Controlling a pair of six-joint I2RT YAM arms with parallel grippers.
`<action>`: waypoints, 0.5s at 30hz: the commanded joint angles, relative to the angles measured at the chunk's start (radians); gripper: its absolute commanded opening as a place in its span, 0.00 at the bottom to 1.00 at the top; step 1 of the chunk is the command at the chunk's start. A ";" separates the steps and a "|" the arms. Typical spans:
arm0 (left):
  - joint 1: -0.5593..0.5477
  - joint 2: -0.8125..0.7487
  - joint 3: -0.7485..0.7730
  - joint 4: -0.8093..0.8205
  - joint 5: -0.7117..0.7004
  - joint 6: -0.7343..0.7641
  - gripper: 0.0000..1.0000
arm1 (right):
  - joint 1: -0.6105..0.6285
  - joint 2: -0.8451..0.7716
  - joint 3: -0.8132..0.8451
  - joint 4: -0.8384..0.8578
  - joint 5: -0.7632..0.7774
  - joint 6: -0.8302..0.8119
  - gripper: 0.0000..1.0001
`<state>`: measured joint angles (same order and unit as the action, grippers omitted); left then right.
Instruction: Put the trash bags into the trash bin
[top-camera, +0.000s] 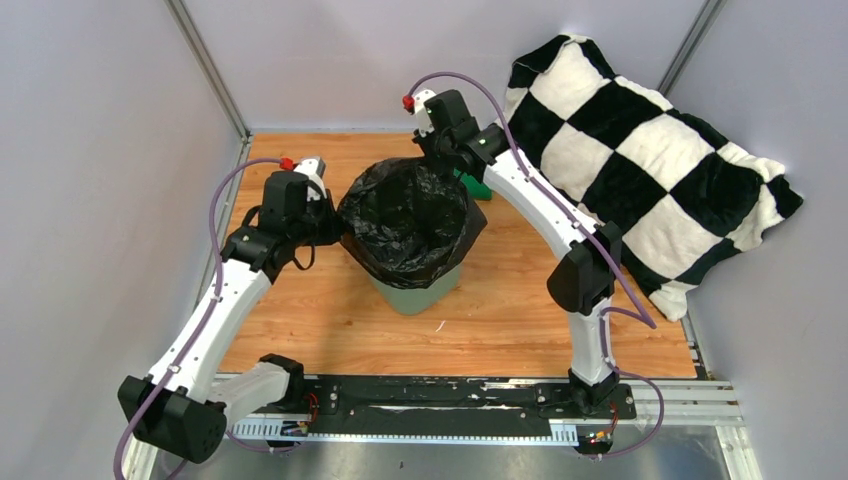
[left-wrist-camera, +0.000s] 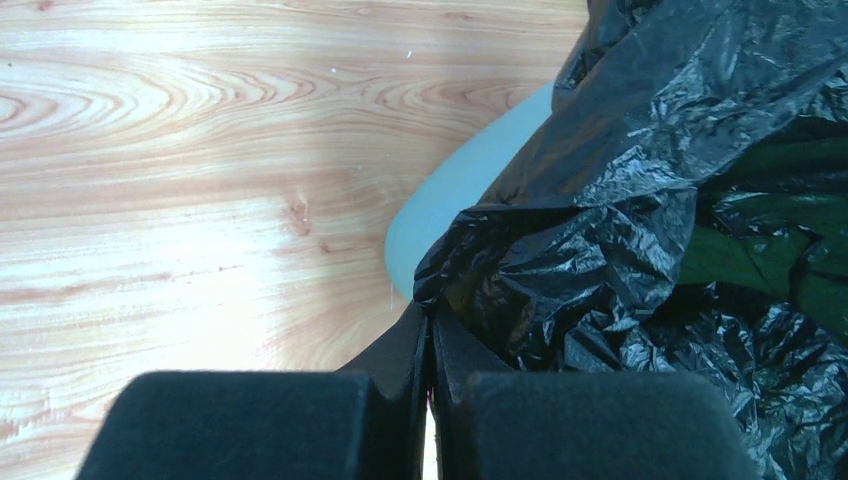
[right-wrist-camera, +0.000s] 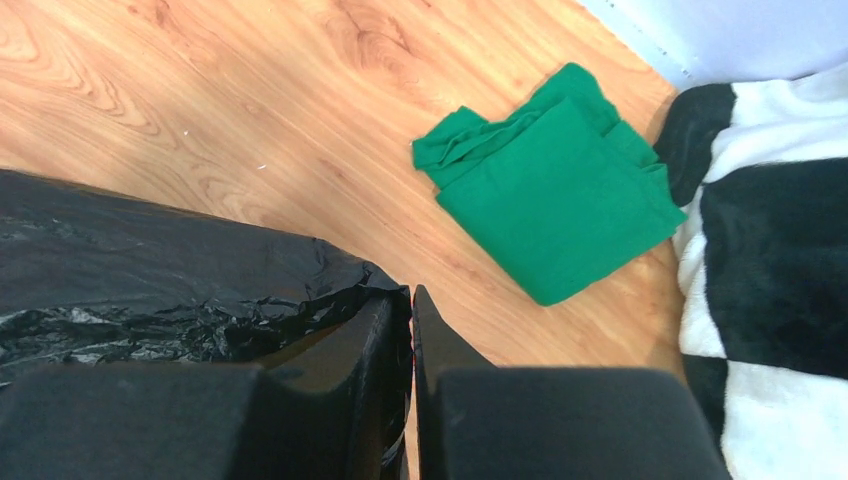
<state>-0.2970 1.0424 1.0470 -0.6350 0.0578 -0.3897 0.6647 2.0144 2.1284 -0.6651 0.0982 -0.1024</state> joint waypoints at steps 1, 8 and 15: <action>-0.004 0.028 -0.026 0.039 -0.035 -0.003 0.01 | -0.016 0.013 0.005 -0.047 -0.044 0.073 0.15; -0.004 0.078 -0.059 0.076 -0.031 -0.032 0.01 | -0.023 0.024 -0.024 -0.074 -0.057 0.095 0.15; -0.004 0.091 -0.094 0.095 -0.020 -0.046 0.01 | -0.064 0.026 -0.045 -0.115 -0.083 0.157 0.17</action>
<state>-0.2970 1.1290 0.9779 -0.5743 0.0410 -0.4229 0.6319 2.0209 2.1090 -0.7074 0.0433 -0.0010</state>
